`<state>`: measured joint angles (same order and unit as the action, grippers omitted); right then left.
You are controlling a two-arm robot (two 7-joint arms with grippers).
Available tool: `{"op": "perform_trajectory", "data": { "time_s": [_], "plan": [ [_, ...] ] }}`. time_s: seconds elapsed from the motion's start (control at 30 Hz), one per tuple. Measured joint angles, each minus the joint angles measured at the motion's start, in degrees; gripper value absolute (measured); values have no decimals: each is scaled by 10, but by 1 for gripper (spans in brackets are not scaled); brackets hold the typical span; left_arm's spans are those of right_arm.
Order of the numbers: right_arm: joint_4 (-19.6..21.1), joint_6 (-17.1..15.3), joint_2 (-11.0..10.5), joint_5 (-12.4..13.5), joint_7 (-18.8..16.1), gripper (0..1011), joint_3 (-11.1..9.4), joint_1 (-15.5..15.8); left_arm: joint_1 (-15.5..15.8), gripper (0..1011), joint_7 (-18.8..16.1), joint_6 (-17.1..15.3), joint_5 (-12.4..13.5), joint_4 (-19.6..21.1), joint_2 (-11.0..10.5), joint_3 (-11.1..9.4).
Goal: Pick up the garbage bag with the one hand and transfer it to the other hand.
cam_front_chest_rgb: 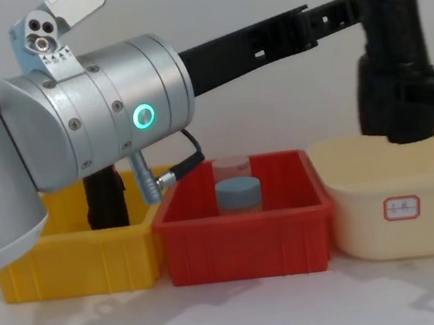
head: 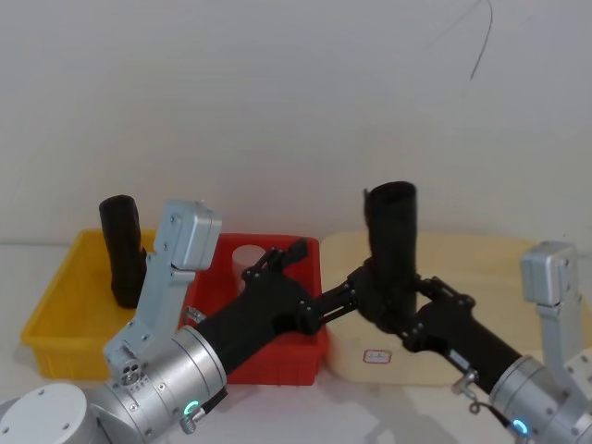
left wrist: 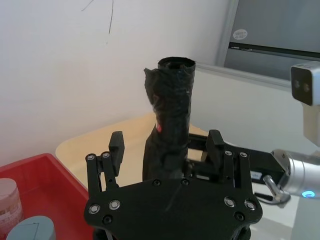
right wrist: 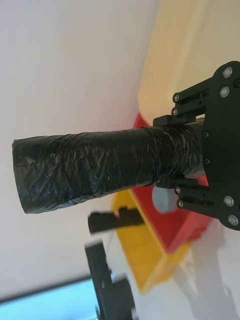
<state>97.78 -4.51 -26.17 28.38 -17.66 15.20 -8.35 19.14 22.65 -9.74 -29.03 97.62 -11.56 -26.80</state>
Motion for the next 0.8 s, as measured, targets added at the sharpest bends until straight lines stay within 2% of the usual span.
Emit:
{"op": "perform_trajectory", "data": {
  "time_s": [0.2, 0.57, 0.8],
  "plan": [
    [-11, -13, 3, -1, 28, 581, -20, -5, 0, 1001, 0, 0, 0, 0, 0, 0],
    [-35, -57, 7, -14, 86, 583, -54, -20, 0, 1001, 0, 0, 0, 0, 0, 0],
    [-47, -89, 8, -27, 114, 791, -68, -30, 0, 1001, 0, 0, 0, 0, 0, 0]
  ]
}}
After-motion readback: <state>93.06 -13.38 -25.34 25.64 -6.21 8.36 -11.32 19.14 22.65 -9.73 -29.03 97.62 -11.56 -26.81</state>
